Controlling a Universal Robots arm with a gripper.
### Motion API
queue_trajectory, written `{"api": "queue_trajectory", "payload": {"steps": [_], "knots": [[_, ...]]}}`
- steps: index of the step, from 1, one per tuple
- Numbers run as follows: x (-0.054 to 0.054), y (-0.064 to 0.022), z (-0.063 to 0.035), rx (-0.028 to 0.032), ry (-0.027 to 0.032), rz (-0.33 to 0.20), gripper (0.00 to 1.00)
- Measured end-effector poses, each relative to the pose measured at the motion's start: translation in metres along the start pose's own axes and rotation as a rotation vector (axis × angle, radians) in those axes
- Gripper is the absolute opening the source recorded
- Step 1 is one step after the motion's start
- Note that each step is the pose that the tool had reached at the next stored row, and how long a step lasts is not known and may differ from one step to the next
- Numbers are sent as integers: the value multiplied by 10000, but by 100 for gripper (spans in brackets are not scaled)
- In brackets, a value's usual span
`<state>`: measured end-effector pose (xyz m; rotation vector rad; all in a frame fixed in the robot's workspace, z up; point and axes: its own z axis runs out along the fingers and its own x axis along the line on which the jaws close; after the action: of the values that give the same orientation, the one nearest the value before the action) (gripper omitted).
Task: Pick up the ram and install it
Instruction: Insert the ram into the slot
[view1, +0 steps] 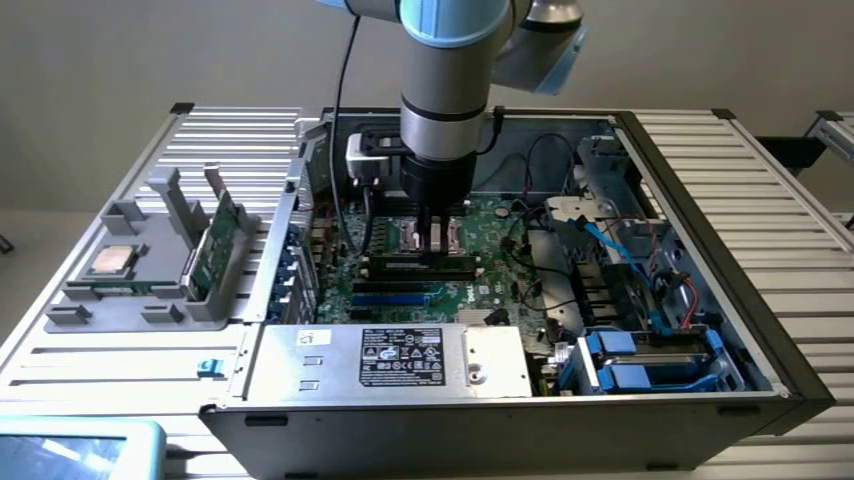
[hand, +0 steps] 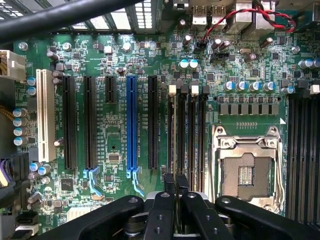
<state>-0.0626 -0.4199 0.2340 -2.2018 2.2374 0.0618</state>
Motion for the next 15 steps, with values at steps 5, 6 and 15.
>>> {"api": "queue_trajectory", "payload": {"steps": [5, 6, 15], "knots": [[0, 0, 1, -1, 1, -18, 11], [0, 0, 1, -1, 1, -18, 11], [7, 0, 3, -1, 1, -58, 11]]}}
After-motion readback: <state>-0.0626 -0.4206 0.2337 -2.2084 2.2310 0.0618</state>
